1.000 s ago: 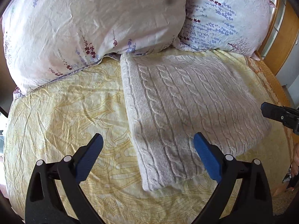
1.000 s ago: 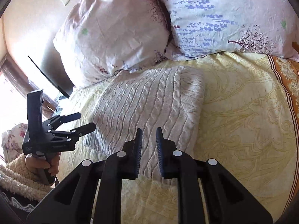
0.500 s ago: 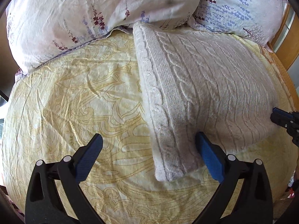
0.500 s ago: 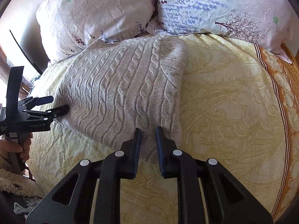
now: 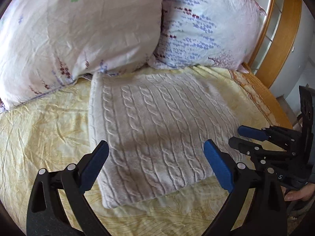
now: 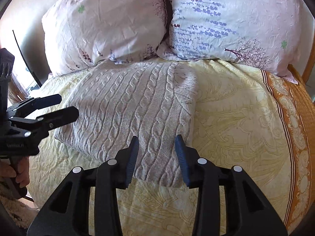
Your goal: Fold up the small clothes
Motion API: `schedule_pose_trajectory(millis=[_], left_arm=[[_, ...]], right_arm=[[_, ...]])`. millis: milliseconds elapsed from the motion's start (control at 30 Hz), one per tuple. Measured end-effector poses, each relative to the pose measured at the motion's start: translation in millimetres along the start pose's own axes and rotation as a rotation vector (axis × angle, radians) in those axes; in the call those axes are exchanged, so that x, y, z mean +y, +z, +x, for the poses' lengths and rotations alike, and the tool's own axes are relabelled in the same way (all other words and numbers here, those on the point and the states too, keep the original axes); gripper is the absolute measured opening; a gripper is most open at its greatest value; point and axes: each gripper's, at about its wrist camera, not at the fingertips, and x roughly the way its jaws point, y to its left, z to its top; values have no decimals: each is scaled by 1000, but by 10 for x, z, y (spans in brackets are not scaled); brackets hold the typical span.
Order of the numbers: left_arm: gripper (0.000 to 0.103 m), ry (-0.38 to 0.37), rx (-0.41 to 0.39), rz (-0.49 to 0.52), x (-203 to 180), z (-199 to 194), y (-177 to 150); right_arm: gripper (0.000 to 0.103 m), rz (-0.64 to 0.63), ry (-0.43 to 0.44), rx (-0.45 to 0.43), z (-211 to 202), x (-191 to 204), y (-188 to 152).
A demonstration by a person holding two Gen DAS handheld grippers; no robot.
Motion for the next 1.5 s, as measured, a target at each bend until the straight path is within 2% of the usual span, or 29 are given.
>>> schedule_pose_trajectory(millis=[67, 300, 500, 600, 667, 700, 733, 767, 800, 1000, 1200, 1500], left_arm=[[96, 26, 28, 11, -35, 129, -64], [101, 112, 63, 80, -178, 366, -159], [101, 163, 28, 105, -228, 357, -187], [98, 126, -26, 82, -175, 163, -226], [99, 103, -91, 44, -62, -31, -273], [99, 113, -121, 25, 6, -132, -304], [101, 119, -142, 5, 81, -222, -335], [101, 123, -156, -15, 154, -294, -370], [101, 138, -161, -35, 233, -350, -411], [101, 201, -118, -128, 559, -476, -673], [101, 198, -31, -186, 631, -382, -854], [101, 217, 41, -135, 459, -220, -901]], right_arm=[[40, -15, -33, 22, 78, 32, -70], [42, -55, -75, -8, 128, 62, -150], [43, -97, -112, -29, 129, 122, -156], [45, -77, -98, -20, 89, 99, -131], [54, -36, -82, -26, 6, 81, -144], [68, -13, -86, -40, -52, 84, -160], [89, 9, -102, -59, -120, 81, -184], [94, 24, -108, -82, -189, 83, -216], [95, 30, -109, -97, -240, 85, -241], [96, 68, -126, -77, -289, 126, -418], [102, 114, -146, -40, -231, 141, -486], [102, 138, -186, 40, -107, 214, -535]])
